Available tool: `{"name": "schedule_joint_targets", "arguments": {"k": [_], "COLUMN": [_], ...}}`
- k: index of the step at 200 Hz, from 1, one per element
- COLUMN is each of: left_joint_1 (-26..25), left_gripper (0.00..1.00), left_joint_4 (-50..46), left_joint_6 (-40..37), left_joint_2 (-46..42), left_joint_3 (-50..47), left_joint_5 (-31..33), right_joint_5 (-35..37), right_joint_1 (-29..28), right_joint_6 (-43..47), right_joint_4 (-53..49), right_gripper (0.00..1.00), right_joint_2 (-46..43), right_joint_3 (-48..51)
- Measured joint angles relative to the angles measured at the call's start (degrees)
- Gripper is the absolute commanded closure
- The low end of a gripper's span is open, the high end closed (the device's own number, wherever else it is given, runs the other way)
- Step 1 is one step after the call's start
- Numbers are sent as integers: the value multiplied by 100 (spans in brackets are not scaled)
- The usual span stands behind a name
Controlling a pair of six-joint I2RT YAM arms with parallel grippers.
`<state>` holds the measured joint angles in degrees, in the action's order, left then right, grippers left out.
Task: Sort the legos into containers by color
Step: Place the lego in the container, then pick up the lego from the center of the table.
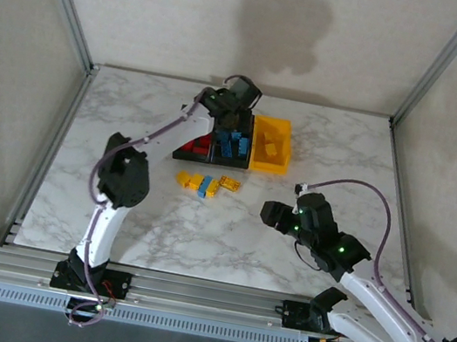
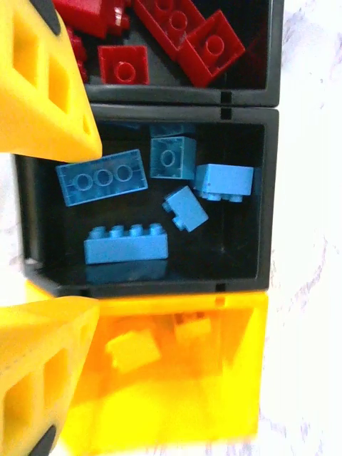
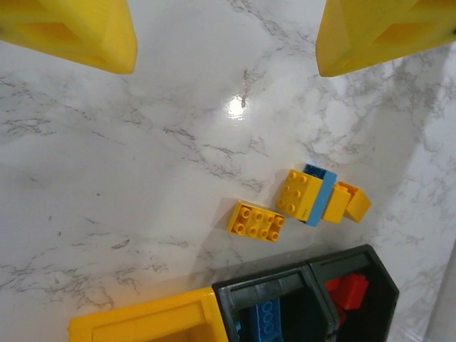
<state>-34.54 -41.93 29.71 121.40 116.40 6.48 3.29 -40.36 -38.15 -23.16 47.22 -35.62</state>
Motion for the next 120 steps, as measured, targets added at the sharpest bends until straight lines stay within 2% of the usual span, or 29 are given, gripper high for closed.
{"name": "schedule_joint_targets", "arguments": {"k": [20, 53, 91, 107, 120], "left_joint_1": [-42, -52, -50, -50, -50], "left_gripper": [44, 42, 40, 39, 39], "left_joint_4": [396, 1014, 1416, 1495, 1547], "left_joint_6": [2, 26, 199, 302, 413], "left_joint_2": [-1104, -2802, -4312, -4798, -5180], "left_joint_3": [-1187, -3130, -5049, -5650, -6092], "left_joint_5": [-149, -442, -719, -789, -848], "right_joint_5": [-28, -48, -72, -94, -68], "right_joint_1": [0, 0, 0, 0, -2], "right_joint_6": [136, 533, 1130, 1399, 1635], "right_joint_4": [50, 334, 802, 1056, 1290], "right_gripper": [29, 15, 16, 22, 22], "right_joint_2": [334, 1010, 1735, 2076, 2339], "right_joint_3": [-149, -466, -640, -728, -767]}}
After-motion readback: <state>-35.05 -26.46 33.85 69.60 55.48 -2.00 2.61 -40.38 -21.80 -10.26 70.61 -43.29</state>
